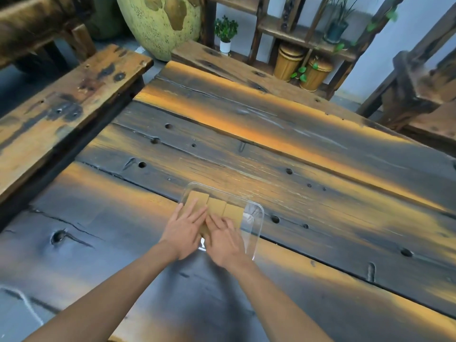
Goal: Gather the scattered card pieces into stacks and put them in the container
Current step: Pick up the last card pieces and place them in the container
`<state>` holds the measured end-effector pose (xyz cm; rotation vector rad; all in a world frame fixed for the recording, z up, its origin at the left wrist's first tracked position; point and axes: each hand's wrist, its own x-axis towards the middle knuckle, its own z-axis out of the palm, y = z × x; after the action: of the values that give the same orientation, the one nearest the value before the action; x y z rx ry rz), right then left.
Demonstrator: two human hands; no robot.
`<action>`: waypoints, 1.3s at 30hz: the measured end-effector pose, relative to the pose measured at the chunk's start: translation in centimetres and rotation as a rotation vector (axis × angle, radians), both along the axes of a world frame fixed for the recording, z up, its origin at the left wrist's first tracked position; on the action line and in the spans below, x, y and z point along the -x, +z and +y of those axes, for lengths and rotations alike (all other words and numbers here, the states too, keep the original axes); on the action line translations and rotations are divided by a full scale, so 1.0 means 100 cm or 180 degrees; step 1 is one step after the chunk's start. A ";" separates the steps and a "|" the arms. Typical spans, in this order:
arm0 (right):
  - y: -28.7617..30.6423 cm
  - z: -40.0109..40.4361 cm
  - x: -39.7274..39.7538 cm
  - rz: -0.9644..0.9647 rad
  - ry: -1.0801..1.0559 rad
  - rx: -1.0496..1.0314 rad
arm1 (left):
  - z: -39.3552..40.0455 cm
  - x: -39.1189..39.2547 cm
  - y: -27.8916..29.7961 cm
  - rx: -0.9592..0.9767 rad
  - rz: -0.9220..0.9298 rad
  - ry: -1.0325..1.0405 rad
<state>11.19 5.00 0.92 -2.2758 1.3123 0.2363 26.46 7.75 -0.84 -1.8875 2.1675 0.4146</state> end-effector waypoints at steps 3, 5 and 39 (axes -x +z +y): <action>-0.011 0.006 -0.008 0.0184 -0.0045 -0.0325 | -0.002 0.004 -0.006 -0.0239 -0.0270 0.0154; -0.016 0.006 -0.009 0.0216 -0.0131 -0.0447 | -0.002 0.004 -0.005 -0.0348 -0.0281 0.0260; -0.005 -0.005 0.005 -0.0689 -0.2442 -0.0843 | -0.008 0.004 0.008 -0.0119 0.0493 0.0338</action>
<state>10.70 4.46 0.43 -1.4064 1.7909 -0.0992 26.10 6.99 -0.03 -2.0173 2.1425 0.6372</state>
